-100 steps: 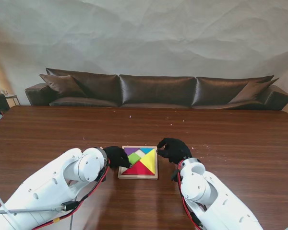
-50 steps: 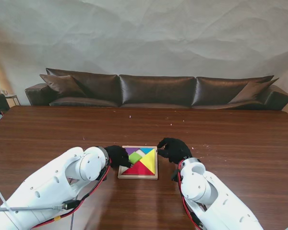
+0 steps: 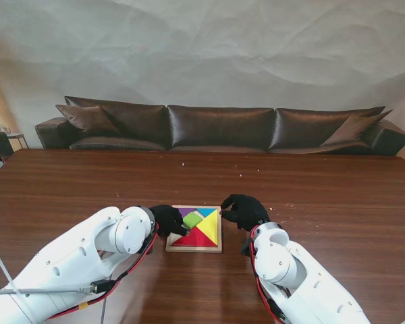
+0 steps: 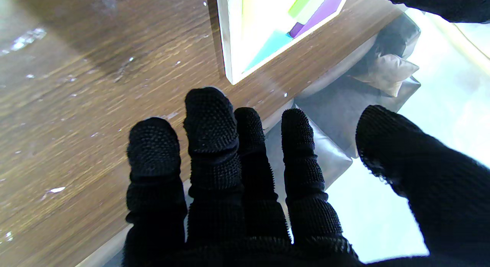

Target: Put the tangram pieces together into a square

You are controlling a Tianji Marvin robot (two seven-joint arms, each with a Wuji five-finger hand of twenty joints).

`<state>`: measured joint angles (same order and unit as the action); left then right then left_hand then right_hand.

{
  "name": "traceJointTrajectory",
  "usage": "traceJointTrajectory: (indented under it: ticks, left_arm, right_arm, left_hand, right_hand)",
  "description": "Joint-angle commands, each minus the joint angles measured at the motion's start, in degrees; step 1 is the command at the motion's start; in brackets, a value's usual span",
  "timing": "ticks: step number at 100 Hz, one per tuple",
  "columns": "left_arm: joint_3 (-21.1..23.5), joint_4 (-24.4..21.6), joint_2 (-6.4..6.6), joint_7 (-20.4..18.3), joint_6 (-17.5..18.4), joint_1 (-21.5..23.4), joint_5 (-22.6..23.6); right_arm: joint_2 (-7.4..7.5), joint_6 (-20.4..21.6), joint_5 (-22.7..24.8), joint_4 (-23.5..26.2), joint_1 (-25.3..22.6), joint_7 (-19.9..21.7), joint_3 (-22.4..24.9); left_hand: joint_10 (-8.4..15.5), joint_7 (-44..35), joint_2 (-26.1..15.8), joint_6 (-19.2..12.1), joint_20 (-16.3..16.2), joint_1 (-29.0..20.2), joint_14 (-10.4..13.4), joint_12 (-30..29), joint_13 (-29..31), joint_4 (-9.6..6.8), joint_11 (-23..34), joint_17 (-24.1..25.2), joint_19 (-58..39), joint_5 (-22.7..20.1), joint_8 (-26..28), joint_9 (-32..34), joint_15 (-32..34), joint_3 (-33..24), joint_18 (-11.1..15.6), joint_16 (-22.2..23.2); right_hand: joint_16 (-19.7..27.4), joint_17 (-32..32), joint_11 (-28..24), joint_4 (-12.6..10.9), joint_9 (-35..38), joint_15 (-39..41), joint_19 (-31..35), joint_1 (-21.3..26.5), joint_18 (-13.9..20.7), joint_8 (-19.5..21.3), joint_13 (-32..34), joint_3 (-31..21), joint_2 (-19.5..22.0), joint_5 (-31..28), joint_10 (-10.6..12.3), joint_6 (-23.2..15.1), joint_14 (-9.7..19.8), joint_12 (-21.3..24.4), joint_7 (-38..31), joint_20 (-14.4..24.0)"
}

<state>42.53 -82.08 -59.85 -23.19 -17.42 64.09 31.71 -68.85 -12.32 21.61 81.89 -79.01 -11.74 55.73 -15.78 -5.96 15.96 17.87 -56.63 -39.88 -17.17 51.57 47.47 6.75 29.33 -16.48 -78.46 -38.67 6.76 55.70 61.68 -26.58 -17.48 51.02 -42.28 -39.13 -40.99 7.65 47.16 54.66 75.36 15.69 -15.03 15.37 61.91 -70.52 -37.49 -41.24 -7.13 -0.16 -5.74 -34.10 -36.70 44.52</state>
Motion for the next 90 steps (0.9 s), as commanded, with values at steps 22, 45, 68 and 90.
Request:
traceJointTrajectory:
  ticks: [22,45,68,90]
  left_arm:
    - [-0.9,0.9,-0.90,-0.1,-0.1,-1.0,-1.1]
    - [-1.8,1.7,-1.34,0.7,-0.3,-1.7,-2.1]
    - [-2.3,2.3,-1.57,1.1,-0.3,-2.2,-2.6]
    - [-2.5,2.3,-1.62,1.1,-0.4,-2.3,-2.7]
  right_arm:
    - [-0.30,0.2,-0.2,0.1,-0.2,0.9,0.0]
    - [-0.33,0.2,-0.3,0.2,-0.2,0.8,0.0]
    - [-0.33,0.2,-0.4,0.2,-0.2,0.8,0.1]
    - [-0.32,0.2,-0.5,0.1,-0.2,0.9,0.0]
  left_hand:
    - [-0.9,1.5,-2.7,2.1,-0.7,1.6,-0.8,0.7,0.0,-2.18,1.1,1.3,-0.6,3.3,-0.8,0.1,2.3,0.3,1.3,0.8]
    - [-1.0,2.0,-3.0,3.6,-0.9,1.7,-0.9,0.7,0.0,-2.27,1.2,1.4,-0.7,4.3,-1.1,-0.1,2.5,0.2,1.2,0.9]
    - [-1.1,2.1,-3.0,4.5,-1.0,1.8,-1.0,0.7,-0.1,-2.31,1.3,1.5,-0.6,4.7,-1.3,-0.2,2.5,0.2,1.2,0.9]
    - [-1.4,2.4,-3.1,6.3,-1.2,1.9,-1.2,0.7,-0.1,-2.33,1.4,1.6,-0.6,5.0,-1.5,-0.3,2.5,-0.1,1.0,0.8]
  right_hand:
    - [0.0,6.9,-0.4,-1.4,-1.2,1.0,0.9,-0.3,-0.4,-0.1,-0.9,0.6,1.3,0.9,-1.3,0.2,-0.8,0.9,-0.2,1.4]
    - [-0.1,6.9,-0.4,-1.4,-1.2,1.0,1.0,-0.4,-0.5,-0.2,-1.0,0.6,1.2,0.9,-1.3,0.3,-0.7,0.9,-0.2,1.4]
    - [-0.1,6.9,-0.4,-1.4,-1.2,1.1,1.0,-0.3,-0.5,-0.2,-0.9,0.6,1.3,0.9,-1.3,0.2,-0.9,0.9,-0.2,1.4]
    - [-0.1,6.9,-0.4,-1.4,-1.1,1.1,1.0,-0.4,-0.4,-0.2,-0.8,0.6,1.3,0.8,-1.3,0.2,-0.8,0.9,-0.2,1.5]
